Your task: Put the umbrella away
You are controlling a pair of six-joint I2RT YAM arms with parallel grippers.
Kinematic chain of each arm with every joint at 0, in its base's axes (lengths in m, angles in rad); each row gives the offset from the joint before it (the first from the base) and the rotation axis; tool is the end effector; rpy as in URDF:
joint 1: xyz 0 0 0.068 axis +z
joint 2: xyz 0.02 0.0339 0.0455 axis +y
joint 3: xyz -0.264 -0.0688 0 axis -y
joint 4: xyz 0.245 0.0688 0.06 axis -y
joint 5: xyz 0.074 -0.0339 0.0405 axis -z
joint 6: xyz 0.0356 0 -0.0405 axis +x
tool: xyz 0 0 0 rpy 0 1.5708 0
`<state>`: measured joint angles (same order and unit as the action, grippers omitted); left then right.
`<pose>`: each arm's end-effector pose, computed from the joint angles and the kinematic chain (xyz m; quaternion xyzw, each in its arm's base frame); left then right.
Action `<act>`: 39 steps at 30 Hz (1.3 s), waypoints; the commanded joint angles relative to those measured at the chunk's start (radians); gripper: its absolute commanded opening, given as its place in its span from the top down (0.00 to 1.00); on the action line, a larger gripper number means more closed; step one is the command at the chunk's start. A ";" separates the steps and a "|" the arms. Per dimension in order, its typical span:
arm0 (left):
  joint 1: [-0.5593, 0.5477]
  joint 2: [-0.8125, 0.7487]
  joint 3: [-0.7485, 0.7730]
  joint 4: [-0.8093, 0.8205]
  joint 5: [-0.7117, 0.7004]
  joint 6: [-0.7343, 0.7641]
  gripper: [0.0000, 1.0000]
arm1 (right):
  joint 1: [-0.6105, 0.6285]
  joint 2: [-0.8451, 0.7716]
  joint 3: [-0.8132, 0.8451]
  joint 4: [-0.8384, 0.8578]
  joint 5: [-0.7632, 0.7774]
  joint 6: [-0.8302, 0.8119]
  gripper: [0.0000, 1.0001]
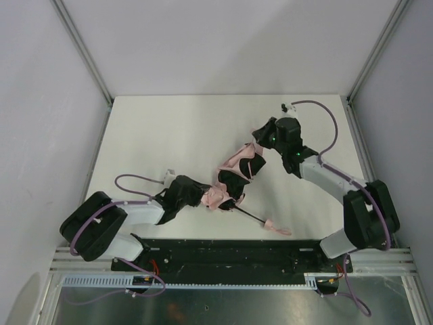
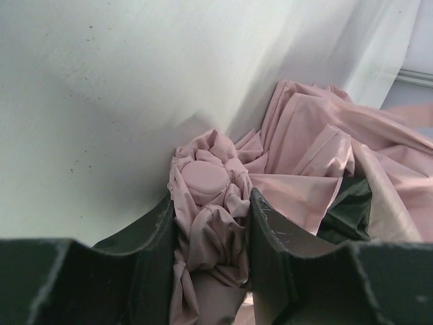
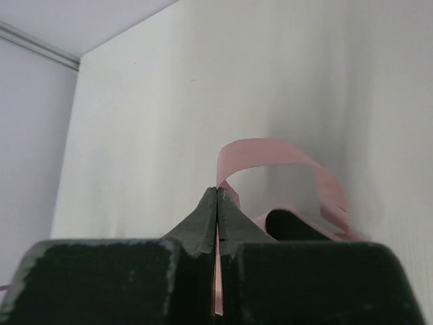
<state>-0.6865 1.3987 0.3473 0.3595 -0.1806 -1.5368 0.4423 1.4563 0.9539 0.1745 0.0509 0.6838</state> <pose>0.1838 -0.1424 0.1211 -0.4067 0.8052 -0.3437 0.2609 0.3055 0.1427 0.2751 0.1126 0.8051 0.2932 0.5032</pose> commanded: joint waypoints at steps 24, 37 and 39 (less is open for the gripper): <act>-0.013 -0.036 -0.045 -0.235 -0.070 0.038 1.00 | -0.066 0.608 0.662 -0.623 -0.092 -0.424 0.64; -0.012 -0.058 -0.023 -0.309 -0.072 0.025 1.00 | 0.267 -0.075 0.147 -0.554 0.130 -0.742 0.07; -0.012 -0.053 -0.019 -0.311 -0.069 0.023 1.00 | 0.413 -0.167 0.000 -0.391 0.074 -0.806 0.06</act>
<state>-0.6891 1.3251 0.3420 0.2359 -0.1844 -1.5623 0.6308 1.4174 1.1713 -0.4267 0.1989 0.0387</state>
